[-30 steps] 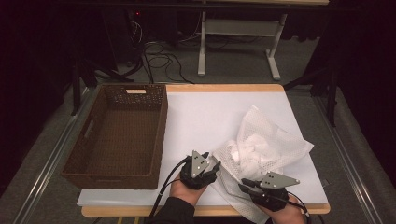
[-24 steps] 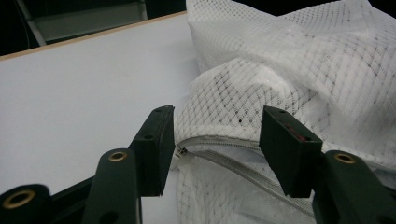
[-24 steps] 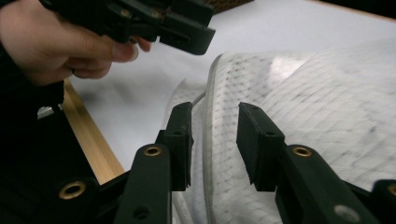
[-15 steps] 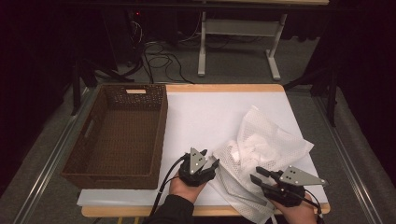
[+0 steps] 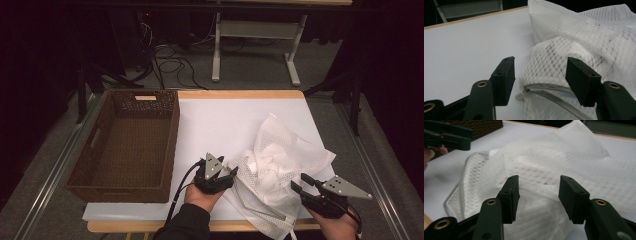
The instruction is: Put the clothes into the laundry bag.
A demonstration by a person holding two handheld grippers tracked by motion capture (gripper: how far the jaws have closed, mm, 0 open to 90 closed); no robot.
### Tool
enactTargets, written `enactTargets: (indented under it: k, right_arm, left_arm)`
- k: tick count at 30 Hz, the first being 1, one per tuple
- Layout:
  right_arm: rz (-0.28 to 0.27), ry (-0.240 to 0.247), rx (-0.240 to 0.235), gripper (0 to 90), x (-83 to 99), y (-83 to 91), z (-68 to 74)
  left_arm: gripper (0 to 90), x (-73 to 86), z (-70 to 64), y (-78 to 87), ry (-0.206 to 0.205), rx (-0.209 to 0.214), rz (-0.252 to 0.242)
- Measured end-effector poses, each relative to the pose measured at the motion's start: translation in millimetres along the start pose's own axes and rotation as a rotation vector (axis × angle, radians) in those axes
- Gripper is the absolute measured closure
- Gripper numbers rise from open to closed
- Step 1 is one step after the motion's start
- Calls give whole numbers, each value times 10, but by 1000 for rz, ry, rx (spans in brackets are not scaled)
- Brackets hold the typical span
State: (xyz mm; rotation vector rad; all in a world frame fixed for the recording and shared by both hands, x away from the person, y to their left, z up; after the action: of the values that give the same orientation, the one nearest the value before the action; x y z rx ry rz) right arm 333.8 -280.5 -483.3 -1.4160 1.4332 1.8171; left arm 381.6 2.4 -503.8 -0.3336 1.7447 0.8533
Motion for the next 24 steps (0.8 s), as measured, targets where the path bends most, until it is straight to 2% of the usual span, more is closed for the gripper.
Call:
enactTargets:
  k: [5,10,13,18,21,24]
  right_arm:
    - [21,-33,58,423,82,24,-66]
    - [40,-65,79,371,151,51,-135]
    - [72,-89,72,314,200,35,-161]
    - [123,-143,22,240,299,-35,-182]
    - [150,-144,8,244,342,-98,-141]
    - [189,-136,-8,288,388,-202,-98]
  left_arm:
    - [410,-13,18,-51,5,9,0]
    - [409,-12,28,-130,5,16,10]
    - [403,-18,27,-171,0,22,18]
    - [394,-4,10,-226,-9,34,36]
    - [394,12,6,-240,-17,38,51]
    - [392,34,9,-253,-23,39,69]
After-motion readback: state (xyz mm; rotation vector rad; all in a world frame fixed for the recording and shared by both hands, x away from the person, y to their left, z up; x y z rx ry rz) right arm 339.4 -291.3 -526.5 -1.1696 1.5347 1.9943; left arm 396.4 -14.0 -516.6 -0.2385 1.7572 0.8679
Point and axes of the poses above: each handheld gripper's, and its own axes: y roughly backward along the jaws, x roughly out of its underside, z roughly to its left, the point moved 5 cm from there along -y, roughly forward along the jaws, and after that the axes turned 8 degrees about x, right-handed, at the moved point
